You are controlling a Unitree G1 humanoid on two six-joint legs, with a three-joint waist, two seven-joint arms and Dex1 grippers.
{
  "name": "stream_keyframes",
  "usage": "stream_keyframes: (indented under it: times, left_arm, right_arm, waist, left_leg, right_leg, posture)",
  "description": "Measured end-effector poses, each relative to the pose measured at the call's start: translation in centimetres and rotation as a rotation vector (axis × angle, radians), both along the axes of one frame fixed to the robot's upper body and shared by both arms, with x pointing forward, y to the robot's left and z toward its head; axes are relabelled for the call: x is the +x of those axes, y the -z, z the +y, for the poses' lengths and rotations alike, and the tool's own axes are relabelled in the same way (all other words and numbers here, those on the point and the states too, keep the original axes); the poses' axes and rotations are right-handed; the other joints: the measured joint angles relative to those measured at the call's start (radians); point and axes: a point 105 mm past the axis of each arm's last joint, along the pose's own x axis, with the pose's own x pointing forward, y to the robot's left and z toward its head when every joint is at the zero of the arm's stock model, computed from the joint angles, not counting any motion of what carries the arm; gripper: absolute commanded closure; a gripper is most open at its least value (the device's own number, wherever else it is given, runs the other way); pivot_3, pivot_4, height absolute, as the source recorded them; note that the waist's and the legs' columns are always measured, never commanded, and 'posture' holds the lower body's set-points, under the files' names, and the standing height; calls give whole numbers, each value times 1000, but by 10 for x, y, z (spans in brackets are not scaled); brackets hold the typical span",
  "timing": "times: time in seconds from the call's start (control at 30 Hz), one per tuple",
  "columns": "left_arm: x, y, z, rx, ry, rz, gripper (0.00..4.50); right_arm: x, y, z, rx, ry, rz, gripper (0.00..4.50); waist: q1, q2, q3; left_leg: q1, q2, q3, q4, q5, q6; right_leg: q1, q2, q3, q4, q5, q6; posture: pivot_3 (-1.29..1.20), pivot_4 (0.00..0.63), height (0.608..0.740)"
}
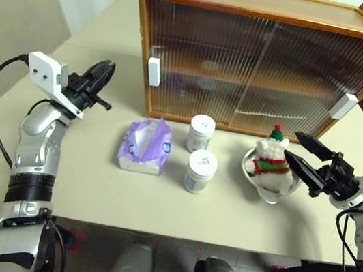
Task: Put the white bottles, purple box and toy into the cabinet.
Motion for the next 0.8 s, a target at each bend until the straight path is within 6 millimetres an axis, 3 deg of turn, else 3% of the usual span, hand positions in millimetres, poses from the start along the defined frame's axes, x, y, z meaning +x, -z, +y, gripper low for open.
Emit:
stream_keyframes:
  times: [0.1, 0.23, 0.8]
  left_arm:
    - [1, 5, -22, 14, 69, 7, 4479]
    - [2, 9, -36, 42, 105, 23, 4479]
    - [20, 15, -47, 22, 73, 53, 4479]
  right_arm:
    - [3, -3, 4, 8, -6, -11, 0]
    - [4, -9, 8, 10, 0, -34, 0]
    - [0, -5, 11, 13, -4, -23, 0]
  waist:
    - [-1, 0, -1]
    - [-3, 0, -1]
    - [-3, 0, -1]
  left_leg:
    - [0, 0, 0, 1, 1, 2]
    - [0, 0, 0, 1, 2, 4]
    - [0, 0, 0, 2, 3, 5]
  right_leg:
    - [0, 0, 0, 1, 0, 0]
    - [0, 1, 0, 1, 0, 0]
    - [0, 1, 0, 1, 0, 1]
  posture:
    - [151, 0, 740]
    - [151, 0, 740]
    - [127, 0, 740]
